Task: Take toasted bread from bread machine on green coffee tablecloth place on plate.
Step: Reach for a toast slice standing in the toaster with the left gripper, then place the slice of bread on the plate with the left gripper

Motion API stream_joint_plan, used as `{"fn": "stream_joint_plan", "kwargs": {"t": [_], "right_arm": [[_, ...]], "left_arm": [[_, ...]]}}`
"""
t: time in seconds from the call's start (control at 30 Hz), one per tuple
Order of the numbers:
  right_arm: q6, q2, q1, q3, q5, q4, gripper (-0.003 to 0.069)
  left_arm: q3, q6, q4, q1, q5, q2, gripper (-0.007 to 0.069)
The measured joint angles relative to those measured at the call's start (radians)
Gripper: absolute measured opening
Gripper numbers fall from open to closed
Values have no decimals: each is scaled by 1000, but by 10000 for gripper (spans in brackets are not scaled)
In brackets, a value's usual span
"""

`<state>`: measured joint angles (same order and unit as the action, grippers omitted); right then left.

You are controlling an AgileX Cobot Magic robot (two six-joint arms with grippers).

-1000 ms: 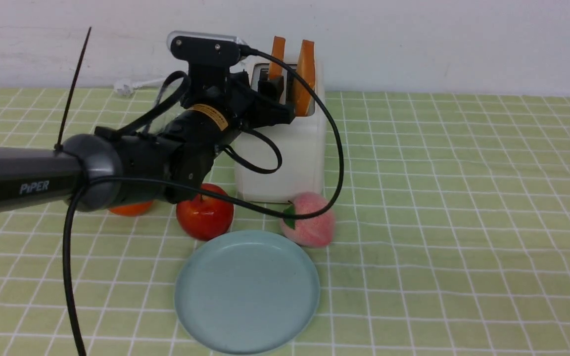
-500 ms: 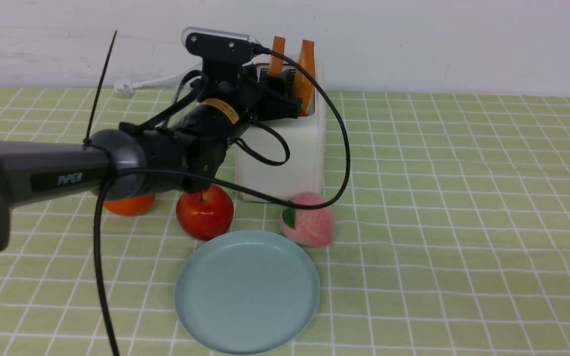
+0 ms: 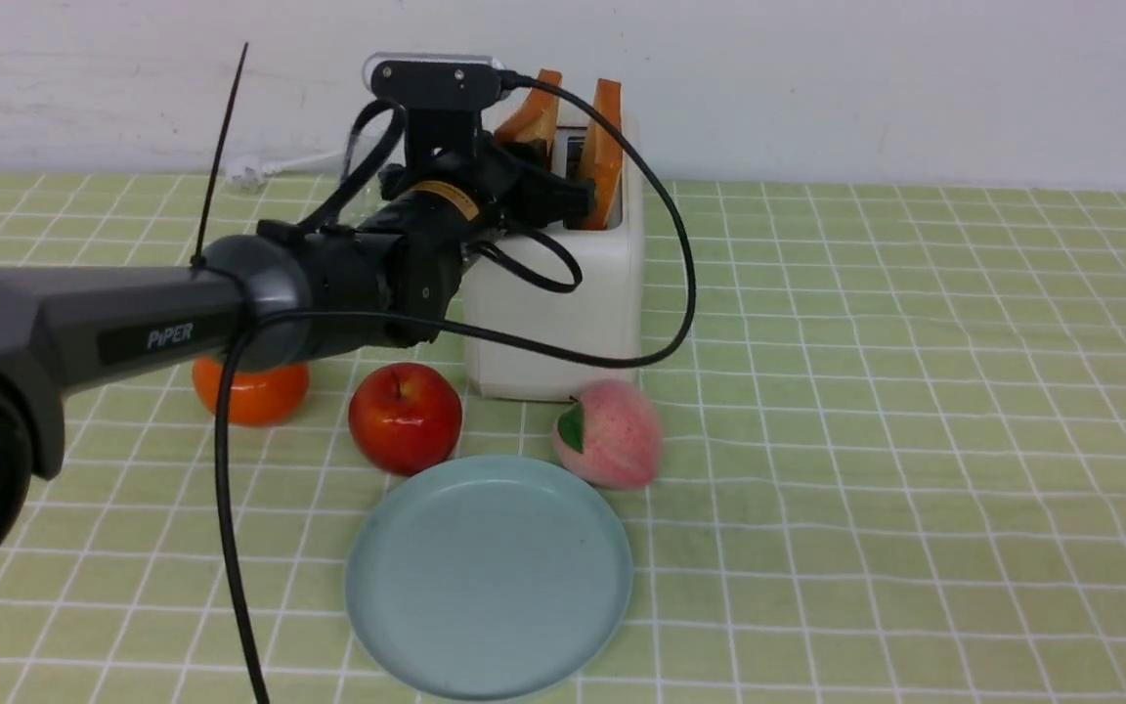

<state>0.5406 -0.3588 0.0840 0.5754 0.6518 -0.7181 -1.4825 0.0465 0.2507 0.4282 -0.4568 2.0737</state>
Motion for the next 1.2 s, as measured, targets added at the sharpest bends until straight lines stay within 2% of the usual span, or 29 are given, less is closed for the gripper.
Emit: {"fn": "stream_joint_plan", "kwargs": {"t": [0.33,0.47,0.5,0.57,0.6,0.63,0.7,0.73,0.87,1.0,1.1,1.2], "right_arm": [[0,0,0,0,0,-1,85],[0,0,0,0,0,-1,85],[0,0,0,0,0,-1,85],[0,0,0,0,2,-1,79],[0,0,0,0,5,-1,74],[0,0,0,0,8,-1,73],[0,0,0,0,33,-1,43],[0,0,0,0,35,-1,39],[0,9,0,0,68,-1,-13],[0,28,0,0,72,-1,-19],[0,29,0,1,72,-1,-19],[0,29,0,1,72,-5,-20]], "left_arm": [[1,5,23,0,69,-179,108],[0,7,21,-2,303,-342,108],[0,7,21,-2,319,-342,108],[0,7,18,-2,562,-444,108],[0,7,17,-2,623,-471,108],[2,7,17,-2,638,-477,108],[27,7,34,-2,796,-573,108],[30,7,36,-2,803,-580,108],[159,7,105,-2,943,-731,108],[316,42,221,-3,1074,-798,108],[427,115,312,-3,1076,-794,108],[519,186,409,-3,1015,-764,108]]}}
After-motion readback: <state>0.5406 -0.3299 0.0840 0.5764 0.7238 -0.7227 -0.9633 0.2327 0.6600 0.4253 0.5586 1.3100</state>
